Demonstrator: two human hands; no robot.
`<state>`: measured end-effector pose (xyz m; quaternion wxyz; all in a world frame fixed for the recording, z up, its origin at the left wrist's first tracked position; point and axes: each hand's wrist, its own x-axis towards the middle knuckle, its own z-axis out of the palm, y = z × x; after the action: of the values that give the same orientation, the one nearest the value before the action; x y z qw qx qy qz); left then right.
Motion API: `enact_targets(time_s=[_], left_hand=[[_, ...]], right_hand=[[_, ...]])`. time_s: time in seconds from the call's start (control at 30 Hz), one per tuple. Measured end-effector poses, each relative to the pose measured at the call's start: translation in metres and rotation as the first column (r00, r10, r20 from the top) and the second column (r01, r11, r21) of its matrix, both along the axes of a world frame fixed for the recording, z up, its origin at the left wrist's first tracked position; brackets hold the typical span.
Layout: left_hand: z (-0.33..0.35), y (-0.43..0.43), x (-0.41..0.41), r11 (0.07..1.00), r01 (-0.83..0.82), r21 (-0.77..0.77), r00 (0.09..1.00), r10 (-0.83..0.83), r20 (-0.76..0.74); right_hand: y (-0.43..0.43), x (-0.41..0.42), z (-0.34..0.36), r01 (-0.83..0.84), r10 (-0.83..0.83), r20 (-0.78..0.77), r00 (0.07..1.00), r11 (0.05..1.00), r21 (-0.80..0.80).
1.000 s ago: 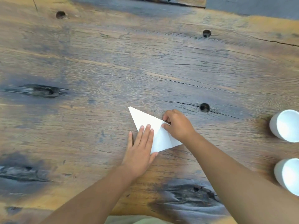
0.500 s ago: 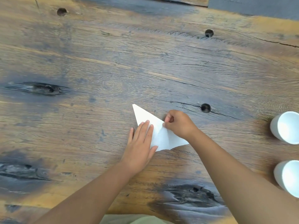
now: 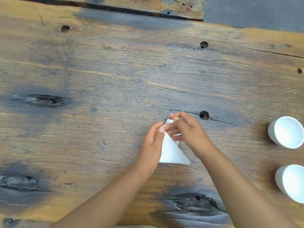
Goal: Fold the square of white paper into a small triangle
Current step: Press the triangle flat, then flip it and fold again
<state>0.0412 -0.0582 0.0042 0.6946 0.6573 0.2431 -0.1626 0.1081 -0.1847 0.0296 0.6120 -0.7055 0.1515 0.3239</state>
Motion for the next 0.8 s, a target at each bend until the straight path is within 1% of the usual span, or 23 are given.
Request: enact_targets(time_s=[0.1, 0.2, 0.23, 0.3, 0.37, 0.4, 0.47, 0.53, 0.63, 0.73, 0.8], left_hand=[[0.001, 0.007, 0.005, 0.986, -0.06, -0.158, 0.996, 0.048, -0.08], [-0.006, 0.015, 0.006, 0.965, -0.056, -0.256, 0.988, 0.017, -0.153], [-0.009, 0.017, 0.006, 0.958, -0.054, -0.281, 0.986, 0.008, -0.165], [-0.016, 0.02, 0.005, 0.947, -0.054, -0.316, 0.982, -0.008, -0.19], [-0.02, 0.022, 0.004, 0.946, -0.042, -0.322, 0.975, -0.032, -0.22], [-0.023, 0.024, 0.003, 0.951, -0.026, -0.307, 0.971, -0.048, -0.233], [-0.027, 0.027, 0.001, 0.964, 0.021, -0.264, 0.966, -0.087, -0.244], [-0.031, 0.03, 0.0, 0.97, 0.056, -0.235, 0.962, -0.116, -0.249], [-0.034, 0.034, 0.004, 0.972, 0.09, -0.219, 0.959, -0.144, -0.245], [-0.034, 0.039, 0.011, 0.968, 0.14, -0.21, 0.956, -0.188, -0.227], [-0.036, 0.041, 0.015, 0.965, 0.164, -0.205, 0.95, -0.211, -0.23]], right_hand=[[-0.005, 0.0, 0.006, -0.076, 0.083, -0.097, 0.992, 0.995, 0.07], [-0.009, 0.0, 0.005, -0.138, 0.158, -0.152, 0.976, 0.982, 0.131], [-0.009, 0.0, 0.003, -0.122, 0.144, -0.161, 0.976, 0.983, 0.136], [-0.011, 0.0, -0.004, -0.038, 0.066, -0.197, 0.978, 0.989, 0.146], [-0.014, 0.0, -0.011, 0.028, 0.002, -0.202, 0.979, 0.989, 0.147], [-0.016, 0.0, -0.015, 0.027, -0.004, -0.174, 0.985, 0.991, 0.128], [-0.019, 0.0, -0.023, -0.029, 0.034, -0.088, 0.996, 0.998, 0.063], [-0.021, 0.001, -0.031, -0.095, 0.097, -0.058, 0.994, 0.995, 0.031], [-0.023, 0.002, -0.046, -0.231, 0.235, -0.135, 0.963, 0.972, 0.049], [-0.027, 0.0, -0.06, -0.406, 0.411, -0.215, 0.886, 0.911, 0.069], [-0.028, -0.001, -0.065, -0.437, 0.456, -0.245, 0.855, 0.89, 0.131]])
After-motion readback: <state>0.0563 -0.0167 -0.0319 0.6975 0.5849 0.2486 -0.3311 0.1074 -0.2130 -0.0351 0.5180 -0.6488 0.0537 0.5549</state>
